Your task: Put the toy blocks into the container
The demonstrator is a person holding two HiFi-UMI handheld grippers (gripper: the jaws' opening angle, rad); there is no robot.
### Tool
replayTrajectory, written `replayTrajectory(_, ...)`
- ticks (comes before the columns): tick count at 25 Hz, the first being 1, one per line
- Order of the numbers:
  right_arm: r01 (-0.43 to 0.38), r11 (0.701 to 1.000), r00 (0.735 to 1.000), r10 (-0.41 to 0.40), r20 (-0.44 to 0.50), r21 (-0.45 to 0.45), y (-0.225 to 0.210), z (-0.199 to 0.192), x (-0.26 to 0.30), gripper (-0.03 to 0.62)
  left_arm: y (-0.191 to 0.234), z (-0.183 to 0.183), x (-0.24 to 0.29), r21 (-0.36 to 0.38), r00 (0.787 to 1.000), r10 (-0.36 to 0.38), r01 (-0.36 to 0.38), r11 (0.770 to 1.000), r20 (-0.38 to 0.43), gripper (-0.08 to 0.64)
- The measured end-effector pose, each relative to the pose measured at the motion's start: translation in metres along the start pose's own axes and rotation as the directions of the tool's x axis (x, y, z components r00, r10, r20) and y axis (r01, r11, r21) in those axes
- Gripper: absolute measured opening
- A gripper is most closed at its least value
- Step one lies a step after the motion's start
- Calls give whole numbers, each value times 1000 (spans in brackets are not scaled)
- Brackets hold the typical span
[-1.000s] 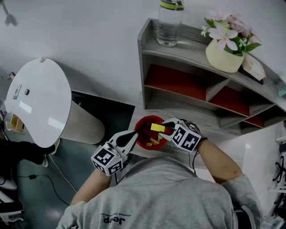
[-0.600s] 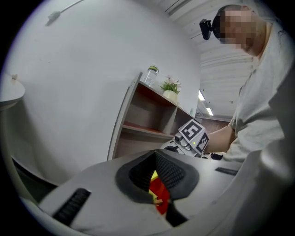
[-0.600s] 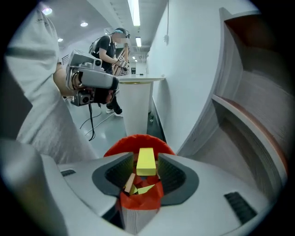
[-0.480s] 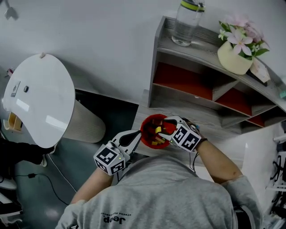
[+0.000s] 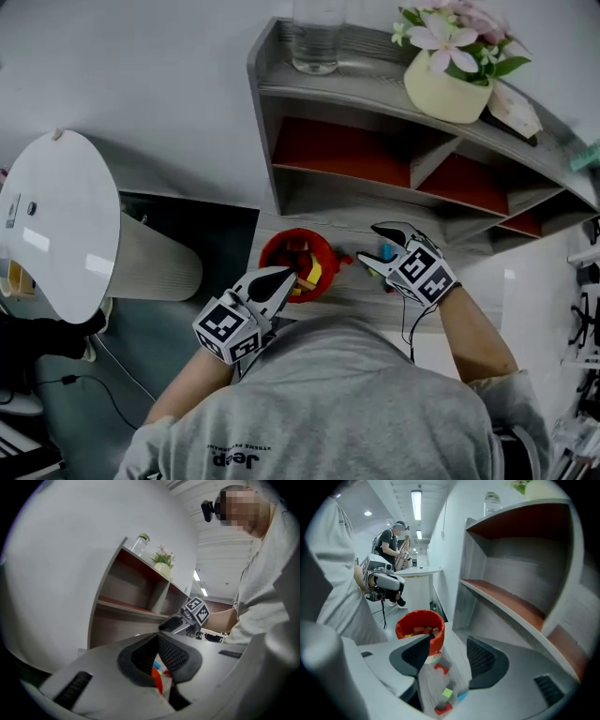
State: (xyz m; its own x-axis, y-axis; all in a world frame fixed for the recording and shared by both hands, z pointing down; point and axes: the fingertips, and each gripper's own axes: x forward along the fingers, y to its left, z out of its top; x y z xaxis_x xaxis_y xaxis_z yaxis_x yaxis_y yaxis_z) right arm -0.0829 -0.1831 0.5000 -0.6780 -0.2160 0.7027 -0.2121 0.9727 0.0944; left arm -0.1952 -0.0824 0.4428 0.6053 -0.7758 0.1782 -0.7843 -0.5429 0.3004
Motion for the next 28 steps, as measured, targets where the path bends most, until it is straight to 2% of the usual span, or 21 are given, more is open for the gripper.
replayTrajectory(4,10,1000,995,-8,-102,26,-19,-75,-18,270,-34,-9,50,-2,998,-53,53,999,-38,11)
replayTrajectory(8,9,988,981,22,-191,156,-27,-155,-17,267,-69,-26,101,0,993,-90,90,996,-83,11)
replayTrajectory(10,-6,966,975,63,-215,257,-23,-193,-10,261,-83,-38,125,1,991,-91,92,996,-98,11)
replayTrajectory(12,-21,931,969,109,-223,364,-18,-226,0,227,-94,-51,147,0,991,-84,85,996,-101,11)
replayTrajectory(15,-3,900,957,129,-258,436,-18,-265,22,193,-104,-75,178,-17,991,-72,71,997,-110,11)
replayTrajectory(20,24,891,944,129,-305,453,-13,-303,57,184,-119,-116,206,-57,987,-57,49,997,-153,11)
replayTrajectory(26,9,890,939,150,-311,455,1,-309,79,189,-124,-140,207,-97,984,-40,23,995,-172,11)
replayTrajectory(28,20,896,937,137,-320,443,2,-309,79,143,-125,-144,203,-105,984,-36,18,994,-174,11)
